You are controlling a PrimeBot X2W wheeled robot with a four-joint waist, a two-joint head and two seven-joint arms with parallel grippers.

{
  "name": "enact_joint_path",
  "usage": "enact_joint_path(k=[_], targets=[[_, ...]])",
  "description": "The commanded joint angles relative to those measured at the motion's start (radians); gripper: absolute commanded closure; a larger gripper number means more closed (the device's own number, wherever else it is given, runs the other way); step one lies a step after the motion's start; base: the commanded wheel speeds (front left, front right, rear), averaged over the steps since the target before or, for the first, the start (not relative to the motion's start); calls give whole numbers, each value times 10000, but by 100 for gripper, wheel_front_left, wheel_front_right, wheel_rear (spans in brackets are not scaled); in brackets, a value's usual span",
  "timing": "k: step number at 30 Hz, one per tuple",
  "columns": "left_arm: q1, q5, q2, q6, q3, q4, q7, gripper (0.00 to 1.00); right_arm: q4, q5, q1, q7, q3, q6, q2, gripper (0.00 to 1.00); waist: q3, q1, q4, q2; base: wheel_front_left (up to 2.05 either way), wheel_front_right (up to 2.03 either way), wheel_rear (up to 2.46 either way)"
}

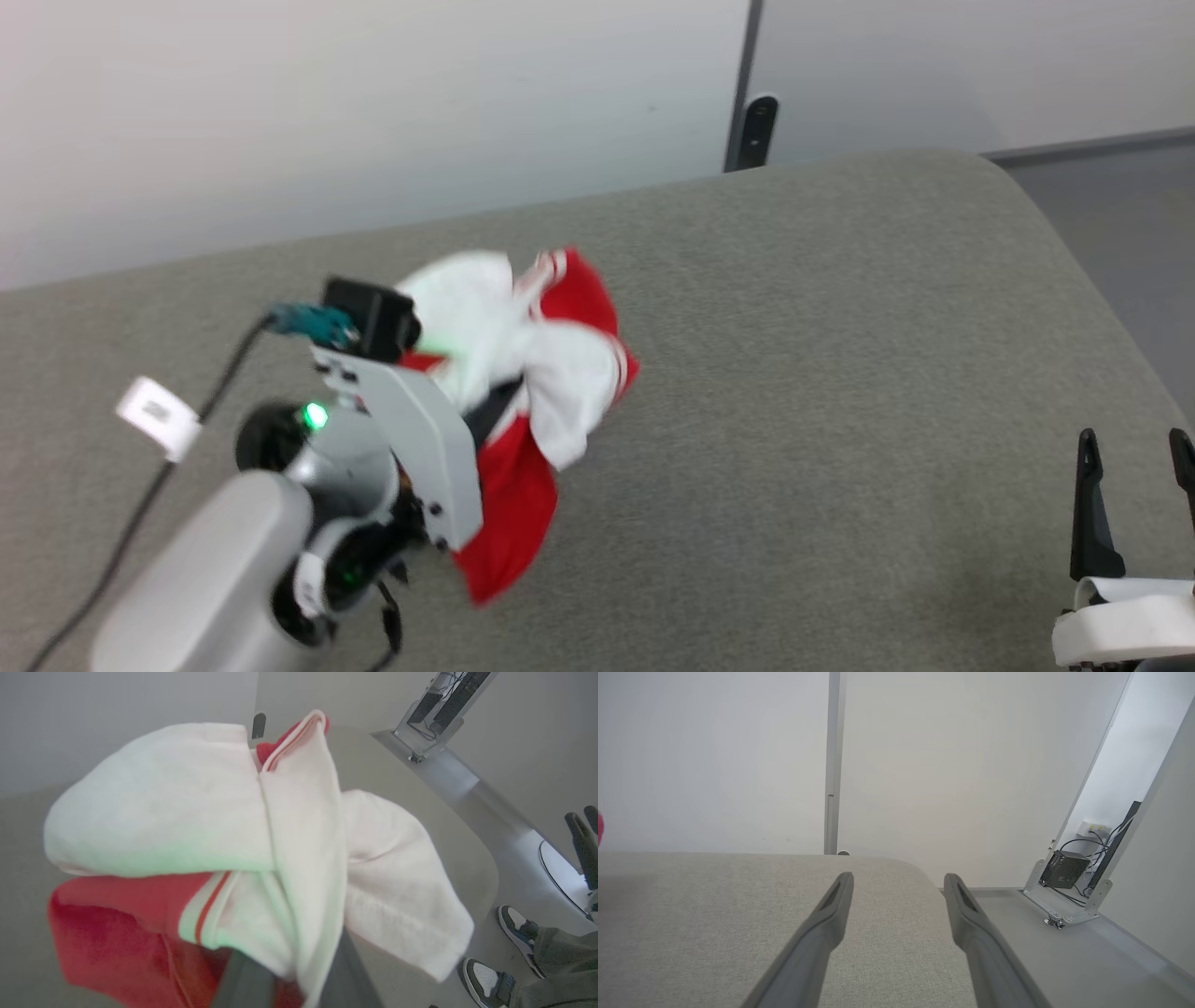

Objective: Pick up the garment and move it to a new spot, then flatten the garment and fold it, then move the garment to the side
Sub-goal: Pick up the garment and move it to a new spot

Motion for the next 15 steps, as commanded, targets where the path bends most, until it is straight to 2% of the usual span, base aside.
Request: enact_joint_path(k=[1,6,13,15], targets=[[139,-49,-90,55,-37,73,34,100,11,60,-84,-47,40,1,17,0,70,0,-241,0,0,0,0],[293,-11,-141,143,-715,1227,917,100,82,221,-187,-32,254,1,15,0,262,0,-572,0,0,0,0],[-95,-232,-460,118,-1316,3173,2164,100,177,466,-266,-32,602,1,17,0,492,0,-973,0,0,0,0],[-269,-315,-602,247,-1416,3694,2543,100,206,545,-309,-33,682,1,16,0,543,0,-1052,0,0,0,0]])
